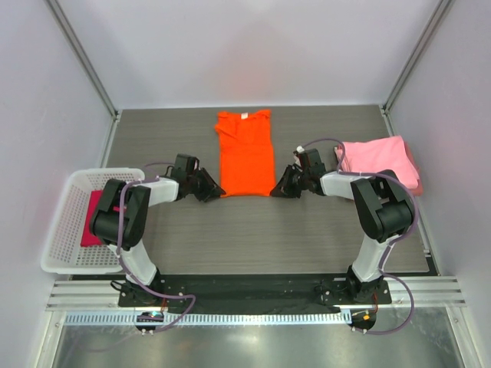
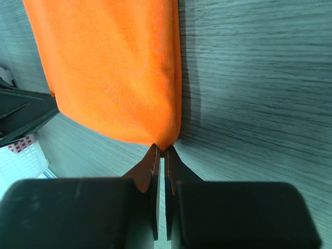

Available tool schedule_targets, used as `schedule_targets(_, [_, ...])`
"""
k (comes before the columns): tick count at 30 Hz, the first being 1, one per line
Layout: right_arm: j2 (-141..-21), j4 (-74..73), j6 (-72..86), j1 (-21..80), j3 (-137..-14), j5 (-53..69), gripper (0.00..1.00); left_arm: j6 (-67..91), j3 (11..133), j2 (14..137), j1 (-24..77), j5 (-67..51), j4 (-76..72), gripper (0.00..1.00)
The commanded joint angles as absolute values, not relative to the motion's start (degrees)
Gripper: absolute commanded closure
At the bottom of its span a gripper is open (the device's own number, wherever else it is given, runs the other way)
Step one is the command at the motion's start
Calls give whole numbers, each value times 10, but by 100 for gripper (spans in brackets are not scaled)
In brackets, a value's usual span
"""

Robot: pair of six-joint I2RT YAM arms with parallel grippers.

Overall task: Fold and stack the t-shirts
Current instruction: Fold the tshirt

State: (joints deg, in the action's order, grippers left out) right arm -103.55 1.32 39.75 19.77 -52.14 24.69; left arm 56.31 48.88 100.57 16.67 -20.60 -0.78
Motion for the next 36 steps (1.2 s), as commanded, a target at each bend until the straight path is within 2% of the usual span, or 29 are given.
schedule_targets(1, [-1025,33,399,200,-519,248,99,565,474,1015,170,-214,-36,75])
schedule_targets(4, [-1014,30,397,201,-509,250,99,570,468,1016,170,-229,-58,100])
schedule_targets(10, [-934,6,381,209,-455,253,99,577,431,952,172,-255,-51,100])
schedule_targets(13, [-888,-15,375,221,-421,253,99,584,394,876,191,-245,-33,100])
schedule_targets(18, [-737,-74,375,240,-381,231,99,606,332,730,250,-220,17,100])
schedule_targets(25, [-572,-202,361,257,-409,184,99,625,312,551,265,-205,142,100])
schedule_targets(30, [-568,-257,331,258,-485,149,99,622,354,504,265,-182,196,100])
schedule_targets(36, [-662,-261,299,256,-576,111,99,603,428,573,244,-178,199,100])
